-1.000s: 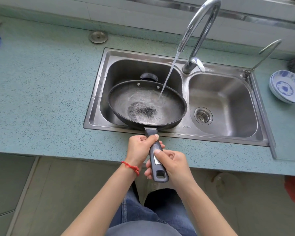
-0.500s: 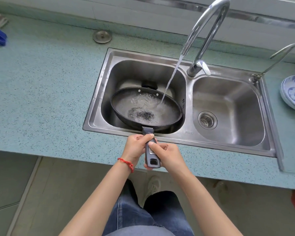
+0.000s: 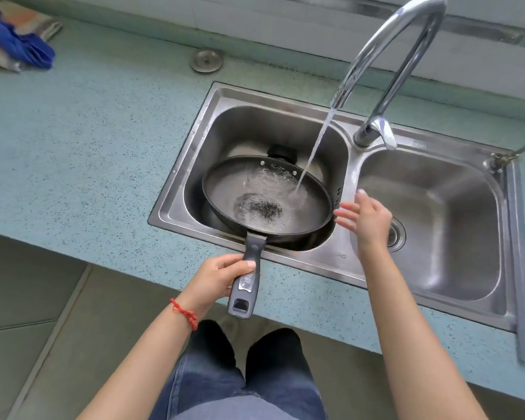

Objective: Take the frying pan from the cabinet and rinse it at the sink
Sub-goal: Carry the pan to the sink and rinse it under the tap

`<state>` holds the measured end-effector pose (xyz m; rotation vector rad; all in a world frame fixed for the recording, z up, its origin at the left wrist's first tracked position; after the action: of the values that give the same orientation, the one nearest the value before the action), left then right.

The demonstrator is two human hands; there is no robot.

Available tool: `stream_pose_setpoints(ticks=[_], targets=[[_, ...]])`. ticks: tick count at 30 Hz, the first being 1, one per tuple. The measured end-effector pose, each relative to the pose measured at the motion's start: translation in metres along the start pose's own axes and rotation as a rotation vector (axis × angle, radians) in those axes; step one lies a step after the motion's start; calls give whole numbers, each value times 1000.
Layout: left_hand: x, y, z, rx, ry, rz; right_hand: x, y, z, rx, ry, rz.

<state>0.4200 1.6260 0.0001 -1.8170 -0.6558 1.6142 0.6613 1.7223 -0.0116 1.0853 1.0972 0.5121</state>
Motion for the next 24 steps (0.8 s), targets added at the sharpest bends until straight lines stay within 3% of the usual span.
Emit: stream_pose_setpoints(ticks=[9,17,24], targets=[[2,1,-5,-16,-55,24,96,36,-6,117,-191,86],[5,5,-4,-30,-77,25,125,39,-9,24,-169,256],[6,5,-5,-52,-71,26,120,25,-13,52,-139,207]])
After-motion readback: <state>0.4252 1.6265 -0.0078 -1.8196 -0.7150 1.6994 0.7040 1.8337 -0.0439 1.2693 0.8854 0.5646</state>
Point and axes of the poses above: each hand's wrist, its own x-axis towards the middle knuckle, its own z-axis out of the back of the hand, y = z × x, the point moved 1 cm from there along x, towards the middle knuckle, and after that the axes turned 2 degrees about z, right-handed, at the moved point
